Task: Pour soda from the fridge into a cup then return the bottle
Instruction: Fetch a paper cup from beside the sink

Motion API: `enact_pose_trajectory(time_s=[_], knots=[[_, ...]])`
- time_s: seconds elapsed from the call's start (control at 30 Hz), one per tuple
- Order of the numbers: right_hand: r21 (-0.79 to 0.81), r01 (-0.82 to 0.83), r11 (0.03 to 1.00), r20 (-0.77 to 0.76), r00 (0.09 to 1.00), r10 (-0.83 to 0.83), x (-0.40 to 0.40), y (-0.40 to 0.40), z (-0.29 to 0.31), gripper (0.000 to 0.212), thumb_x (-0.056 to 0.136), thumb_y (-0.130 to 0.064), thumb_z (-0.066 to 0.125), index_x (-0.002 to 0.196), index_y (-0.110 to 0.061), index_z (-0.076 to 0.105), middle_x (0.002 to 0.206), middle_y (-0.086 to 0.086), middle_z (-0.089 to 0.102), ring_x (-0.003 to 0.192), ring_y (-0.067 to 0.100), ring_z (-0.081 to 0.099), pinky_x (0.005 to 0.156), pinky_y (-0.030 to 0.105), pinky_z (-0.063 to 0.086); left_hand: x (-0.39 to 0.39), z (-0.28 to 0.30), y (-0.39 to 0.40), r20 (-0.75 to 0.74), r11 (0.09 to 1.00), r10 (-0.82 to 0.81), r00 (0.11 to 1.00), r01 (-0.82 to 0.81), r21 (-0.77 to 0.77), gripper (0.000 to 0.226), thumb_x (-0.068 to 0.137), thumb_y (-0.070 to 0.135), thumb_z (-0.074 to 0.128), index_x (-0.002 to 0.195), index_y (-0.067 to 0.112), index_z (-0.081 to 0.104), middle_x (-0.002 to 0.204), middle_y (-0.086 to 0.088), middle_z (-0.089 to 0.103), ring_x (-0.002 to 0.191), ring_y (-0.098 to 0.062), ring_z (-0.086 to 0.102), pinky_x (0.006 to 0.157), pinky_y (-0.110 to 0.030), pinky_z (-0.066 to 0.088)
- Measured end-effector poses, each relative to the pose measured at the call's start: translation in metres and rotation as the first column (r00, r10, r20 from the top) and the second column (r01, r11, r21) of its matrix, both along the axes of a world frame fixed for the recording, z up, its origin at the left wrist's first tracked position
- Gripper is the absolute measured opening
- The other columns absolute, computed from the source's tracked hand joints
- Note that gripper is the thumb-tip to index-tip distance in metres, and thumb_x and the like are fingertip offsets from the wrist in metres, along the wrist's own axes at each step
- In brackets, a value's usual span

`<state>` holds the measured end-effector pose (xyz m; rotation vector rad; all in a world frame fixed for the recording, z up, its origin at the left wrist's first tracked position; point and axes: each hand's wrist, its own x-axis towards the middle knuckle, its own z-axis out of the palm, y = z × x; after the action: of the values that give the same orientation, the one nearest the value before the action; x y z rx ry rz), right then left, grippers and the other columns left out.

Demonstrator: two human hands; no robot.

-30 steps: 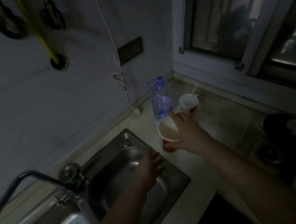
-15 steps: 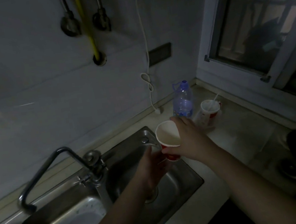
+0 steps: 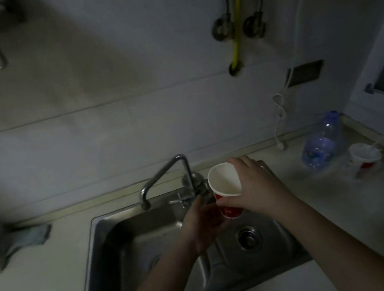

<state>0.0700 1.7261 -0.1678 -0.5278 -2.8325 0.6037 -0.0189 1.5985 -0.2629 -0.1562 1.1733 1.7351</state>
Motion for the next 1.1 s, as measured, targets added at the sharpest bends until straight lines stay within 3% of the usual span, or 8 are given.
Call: enact_pose_trajectory(time_s=[0.13,0.33,0.5,0.63,0.8,1.1], knots=[[-0.056,-0.066,0.996,0.009,0.998,0.067,-0.018,-0.06,0.001,0.095,0.061,-0.057,0.08,0.138,-0.028,0.033,0.135,-0.008,0.038,0.123,0.015,0.039,0.094,0.029,0.038,-0.011,-0.001,-0.067,-0.008,0.997,0.074,0.997,-0.074,-0.017,0.064,0.103,0.048,0.029,0.114,-0.006,0.061,0.114,-0.027,0.064,0.11,-0.036,0.061,0.102,-0.047,0.047],[-0.042,-0.154,0.987,0.013,0.988,0.155,-0.044,-0.158,0.0,0.097,0.058,-0.059,0.08,0.138,-0.031,0.033,0.136,-0.008,0.039,0.125,0.016,0.04,0.099,0.035,0.042,-0.024,-0.002,-0.172,-0.019,0.985,0.171,0.985,-0.172,-0.022,0.063,0.102,0.048,0.031,0.117,-0.005,0.06,0.108,-0.026,0.067,0.104,-0.034,0.064,0.082,-0.042,0.055],[-0.003,-0.245,0.97,0.03,0.969,0.245,-0.062,-0.244,0.002,0.099,0.06,-0.059,0.079,0.139,-0.025,0.033,0.137,-0.003,0.039,0.127,0.019,0.039,0.101,0.035,0.039,-0.031,-0.001,-0.261,-0.018,0.967,0.254,0.967,-0.254,-0.005,0.062,0.103,0.046,0.031,0.108,-0.007,0.063,0.104,-0.025,0.063,0.092,-0.03,0.061,0.076,-0.039,0.055],[0.016,-0.326,0.945,0.009,0.946,0.325,-0.073,-0.309,0.002,0.096,0.059,-0.058,0.08,0.137,-0.023,0.037,0.132,-0.003,0.042,0.124,0.019,0.041,0.097,0.029,0.035,-0.031,0.006,-0.332,-0.022,0.946,0.325,0.945,-0.325,-0.004,0.058,0.102,0.043,0.031,0.1,-0.006,0.062,0.091,-0.021,0.058,0.083,-0.028,0.056,0.081,-0.039,0.052],[0.019,-0.425,0.905,0.022,0.905,0.425,-0.086,-0.383,0.004,0.098,0.064,-0.057,0.078,0.143,-0.024,0.029,0.139,-0.002,0.038,0.126,0.018,0.038,0.101,0.033,0.037,-0.026,0.011,-0.409,0.004,0.899,0.439,0.899,-0.438,-0.018,0.061,0.102,0.042,0.032,0.121,-0.011,0.053,0.111,-0.028,0.057,0.099,-0.035,0.06,0.081,-0.041,0.057],[-0.008,-0.591,0.806,0.04,0.806,0.591,-0.115,-0.465,-0.006,0.097,0.066,-0.061,0.075,0.143,-0.025,0.027,0.139,-0.004,0.036,0.124,0.015,0.038,0.097,0.031,0.038,-0.025,0.005,-0.495,-0.033,0.821,0.562,0.826,-0.562,-0.099,0.055,0.103,0.04,0.032,0.115,-0.008,0.056,0.1,-0.023,0.06,0.091,-0.033,0.061,0.089,-0.042,0.055]])
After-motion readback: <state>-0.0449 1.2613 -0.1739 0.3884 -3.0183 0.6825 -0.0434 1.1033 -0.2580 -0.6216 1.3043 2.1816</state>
